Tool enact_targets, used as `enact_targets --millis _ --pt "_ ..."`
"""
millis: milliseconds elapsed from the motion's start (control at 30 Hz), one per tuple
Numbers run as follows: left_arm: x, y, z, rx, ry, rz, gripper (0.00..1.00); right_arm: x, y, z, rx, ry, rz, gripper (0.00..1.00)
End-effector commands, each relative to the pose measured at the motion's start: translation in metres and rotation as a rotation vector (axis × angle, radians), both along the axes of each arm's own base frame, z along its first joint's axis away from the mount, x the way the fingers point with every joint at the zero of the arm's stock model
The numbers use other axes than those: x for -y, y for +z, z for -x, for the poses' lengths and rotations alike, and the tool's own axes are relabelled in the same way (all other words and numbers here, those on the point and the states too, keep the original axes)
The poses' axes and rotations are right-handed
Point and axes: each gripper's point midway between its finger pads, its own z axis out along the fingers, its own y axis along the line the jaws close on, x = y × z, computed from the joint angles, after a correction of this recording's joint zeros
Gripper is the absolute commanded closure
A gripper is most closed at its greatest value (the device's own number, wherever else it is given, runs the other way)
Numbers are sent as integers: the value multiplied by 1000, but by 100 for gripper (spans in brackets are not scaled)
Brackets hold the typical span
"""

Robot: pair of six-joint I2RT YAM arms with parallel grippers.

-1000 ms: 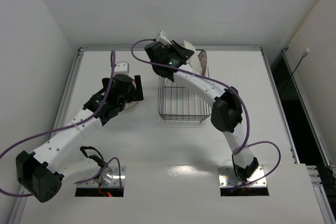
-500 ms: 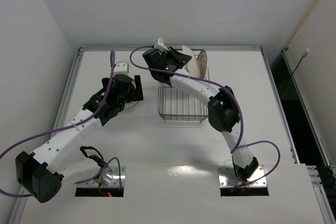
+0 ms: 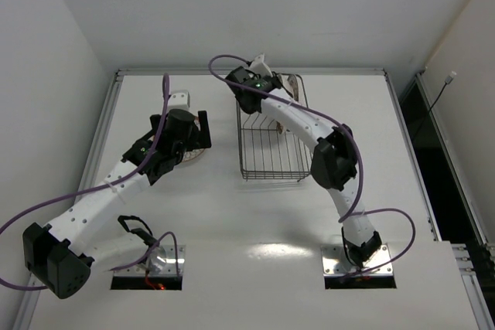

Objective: Load the plates into the dish rack

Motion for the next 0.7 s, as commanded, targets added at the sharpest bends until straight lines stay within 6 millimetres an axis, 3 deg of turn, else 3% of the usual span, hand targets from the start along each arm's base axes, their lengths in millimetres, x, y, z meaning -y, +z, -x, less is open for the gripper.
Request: enact_targets --millis 0,200,267,300,400,500,533,600,667 --pt "2 13 -4 38 4 25 0 7 -22 28 -94 -17 -76 100" --pt "0 14 -5 41 12 21 0 -2 -18 24 -87 -7 -80 100" --pt "0 14 -5 41 12 21 0 -2 -18 24 -87 -7 -80 91" --pt "0 14 -5 41 12 21 0 -2 -13 24 -72 -6 -93 82" --pt "1 11 -5 33 12 16 0 -10 -12 25 -66 8 -126 75" --pt "1 11 -5 33 12 16 0 -12 -6 25 -58 14 -147 37" --pt "1 8 -6 25 12 11 0 -12 4 25 -44 15 -159 21" --pt "2 5 -7 18 12 6 0 -12 23 24 -6 19 -190 1" --pt "2 5 -7 18 12 6 0 -10 48 26 36 27 -222 1"
